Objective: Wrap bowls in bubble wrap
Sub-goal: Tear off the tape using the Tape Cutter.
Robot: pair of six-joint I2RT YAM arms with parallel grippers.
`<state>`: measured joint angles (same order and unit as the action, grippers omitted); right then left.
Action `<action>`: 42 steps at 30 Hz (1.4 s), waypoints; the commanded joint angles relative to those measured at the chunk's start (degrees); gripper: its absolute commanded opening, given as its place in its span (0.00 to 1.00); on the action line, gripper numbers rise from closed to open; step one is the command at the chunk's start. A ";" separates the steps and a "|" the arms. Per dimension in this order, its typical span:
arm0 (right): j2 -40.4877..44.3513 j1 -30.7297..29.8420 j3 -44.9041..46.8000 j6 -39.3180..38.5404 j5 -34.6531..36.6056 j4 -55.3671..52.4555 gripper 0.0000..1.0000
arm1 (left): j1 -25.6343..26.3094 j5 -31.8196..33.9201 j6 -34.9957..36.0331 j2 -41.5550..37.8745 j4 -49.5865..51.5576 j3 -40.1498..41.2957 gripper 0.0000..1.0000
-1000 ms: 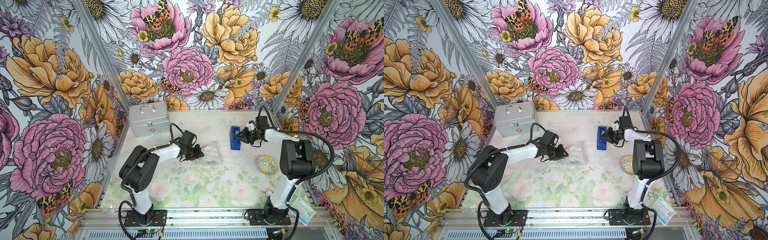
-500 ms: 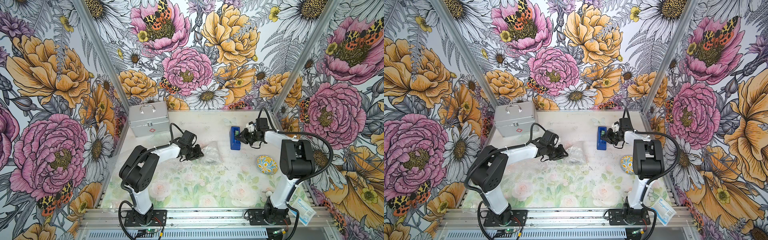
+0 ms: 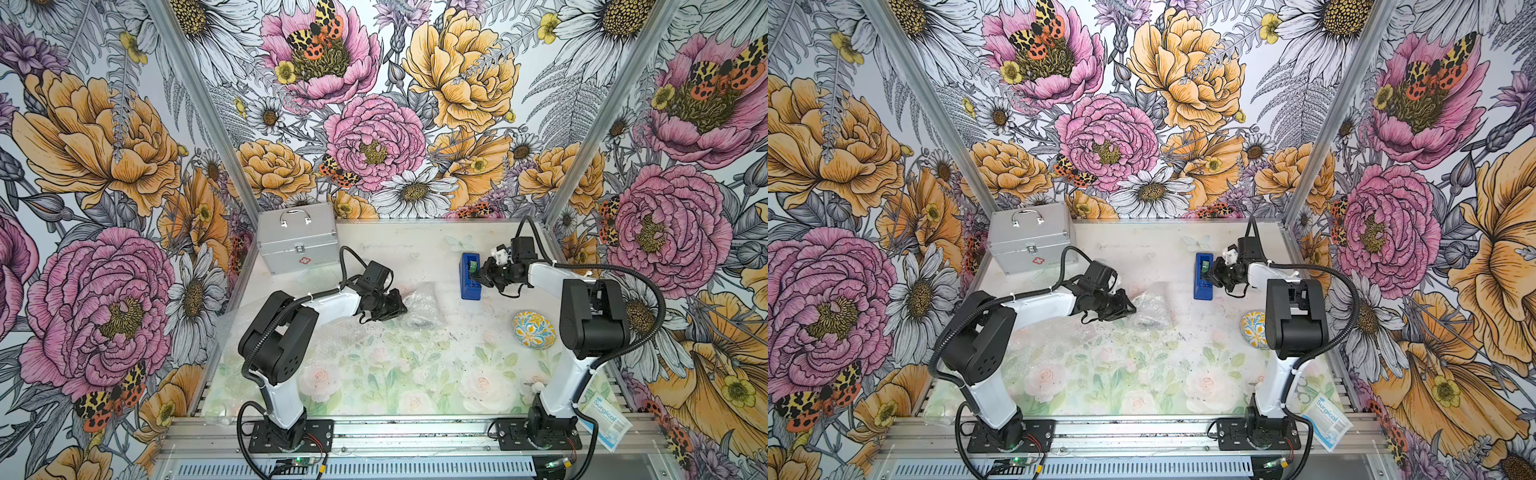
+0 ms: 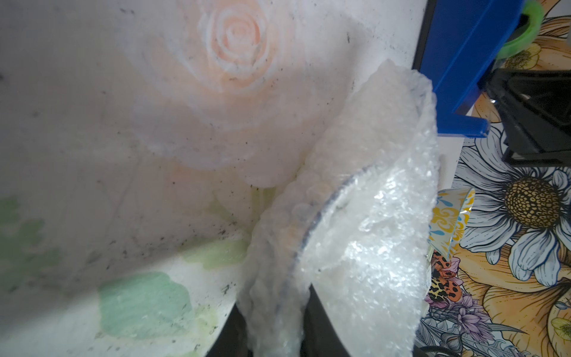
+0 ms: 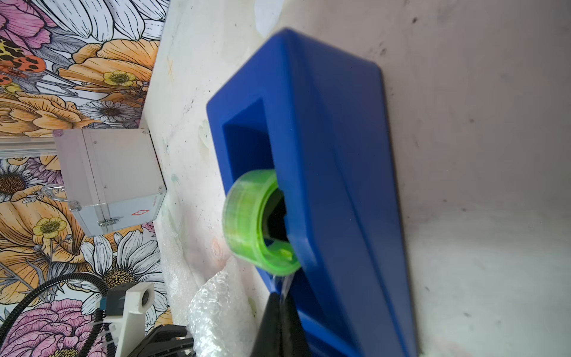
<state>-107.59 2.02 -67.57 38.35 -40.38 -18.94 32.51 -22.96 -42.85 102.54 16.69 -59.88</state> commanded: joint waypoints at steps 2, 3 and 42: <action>2.63 -1.12 -0.80 0.83 -1.62 -0.22 0.00 | 0.33 1.07 1.08 -1.64 -0.91 0.90 0.24; 2.88 -1.22 -0.85 0.90 -1.78 -0.22 0.00 | 0.17 1.09 1.02 -1.64 -0.95 0.91 0.23; 17.42 -2.71 10.28 3.64 1.26 -0.22 0.00 | 0.60 1.13 -0.13 -1.20 -2.01 1.72 0.21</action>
<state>-92.86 -0.03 -59.44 41.56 -38.63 -19.38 32.77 -22.74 -43.09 102.32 16.05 -59.13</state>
